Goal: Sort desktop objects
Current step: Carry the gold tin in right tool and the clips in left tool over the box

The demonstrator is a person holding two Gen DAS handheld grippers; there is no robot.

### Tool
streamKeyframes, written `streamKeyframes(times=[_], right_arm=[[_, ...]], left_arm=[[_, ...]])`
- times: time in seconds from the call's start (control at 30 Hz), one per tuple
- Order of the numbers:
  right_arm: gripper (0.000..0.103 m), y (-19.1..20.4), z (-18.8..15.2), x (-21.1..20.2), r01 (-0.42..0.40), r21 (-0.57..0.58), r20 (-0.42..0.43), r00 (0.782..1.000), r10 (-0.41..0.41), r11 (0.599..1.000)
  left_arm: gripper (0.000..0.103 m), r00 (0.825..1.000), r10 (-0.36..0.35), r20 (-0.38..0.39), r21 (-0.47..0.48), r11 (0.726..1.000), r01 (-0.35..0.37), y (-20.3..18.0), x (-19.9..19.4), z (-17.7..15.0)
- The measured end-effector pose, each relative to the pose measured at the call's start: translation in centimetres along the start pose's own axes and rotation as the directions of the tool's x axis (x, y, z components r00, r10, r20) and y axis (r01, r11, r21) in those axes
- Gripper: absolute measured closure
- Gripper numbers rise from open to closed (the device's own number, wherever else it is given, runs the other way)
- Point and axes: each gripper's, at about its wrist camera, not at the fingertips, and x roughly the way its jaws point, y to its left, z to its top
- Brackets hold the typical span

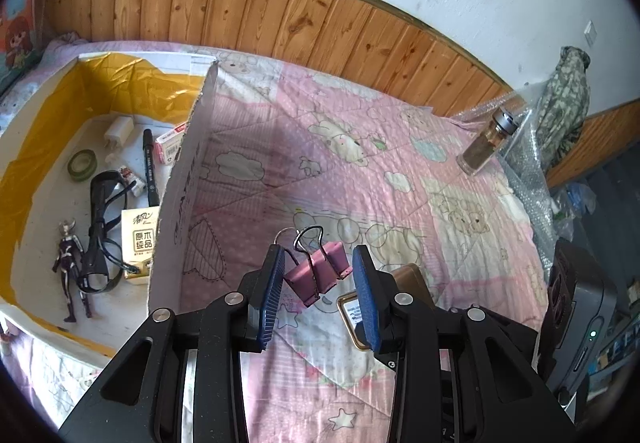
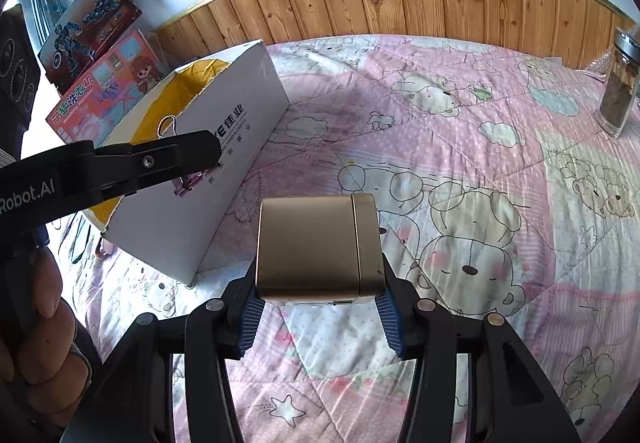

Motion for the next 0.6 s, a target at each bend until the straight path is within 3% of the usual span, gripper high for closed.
streamKeyframes(times=[0.6], right_arm=[[0.051,6.4,0.8,-2.5,-0.005,-0.096,0.030,1.000,0.008,0.995]], left_arm=[[0.067,0.997,-0.034,0.069,-0.046,0.998,0.038,3.0,-4.9,0.3]])
